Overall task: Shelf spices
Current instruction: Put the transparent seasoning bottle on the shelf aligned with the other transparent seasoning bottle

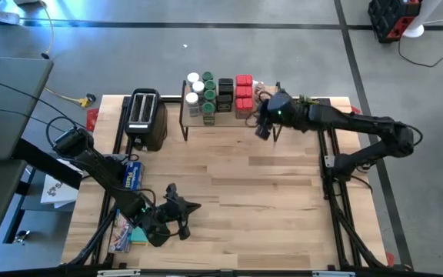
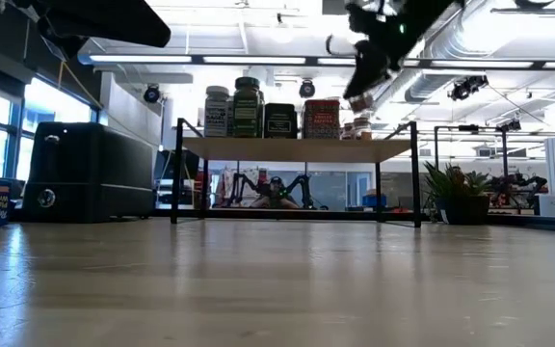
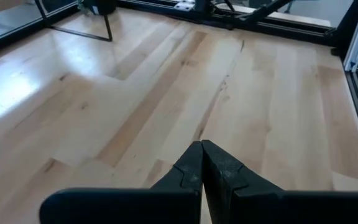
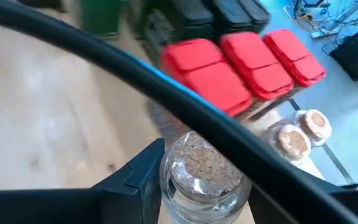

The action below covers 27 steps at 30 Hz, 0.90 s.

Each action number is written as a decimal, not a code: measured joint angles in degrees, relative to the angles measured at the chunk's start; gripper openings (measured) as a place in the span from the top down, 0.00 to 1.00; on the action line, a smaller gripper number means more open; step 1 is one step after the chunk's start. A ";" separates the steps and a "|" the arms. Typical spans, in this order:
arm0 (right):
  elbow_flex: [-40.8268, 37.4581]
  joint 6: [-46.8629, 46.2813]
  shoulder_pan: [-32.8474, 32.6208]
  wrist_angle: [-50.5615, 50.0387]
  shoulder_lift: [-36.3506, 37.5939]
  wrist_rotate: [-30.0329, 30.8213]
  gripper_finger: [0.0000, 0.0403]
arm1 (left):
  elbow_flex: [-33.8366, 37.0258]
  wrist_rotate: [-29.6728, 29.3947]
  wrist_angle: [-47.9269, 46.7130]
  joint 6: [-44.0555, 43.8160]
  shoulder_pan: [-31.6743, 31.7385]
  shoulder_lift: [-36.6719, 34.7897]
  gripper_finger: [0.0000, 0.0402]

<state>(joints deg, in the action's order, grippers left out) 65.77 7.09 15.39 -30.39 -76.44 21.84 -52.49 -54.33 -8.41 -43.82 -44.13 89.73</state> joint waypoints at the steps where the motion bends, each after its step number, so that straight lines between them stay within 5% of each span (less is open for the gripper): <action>1: -1.12 0.62 1.81 1.73 0.15 -1.13 0.59 | 0.00 -0.15 0.01 0.04 0.03 0.00 1.00; 10: -16.07 0.46 9.10 19.19 4.89 -8.38 0.59 | 0.00 -0.34 0.03 0.62 0.27 0.00 1.00; 18: -18.61 -1.10 8.99 21.62 4.97 -9.51 0.59 | 0.02 -0.19 0.42 0.60 1.20 0.02 1.00; 27: -18.63 -2.33 8.97 21.86 4.97 -11.29 0.48 | 0.02 0.15 1.05 0.57 1.47 0.02 1.00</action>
<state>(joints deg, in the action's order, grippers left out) 47.13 4.75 24.36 -8.53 -71.46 10.56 -52.47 -54.19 -7.36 -43.25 -42.65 89.76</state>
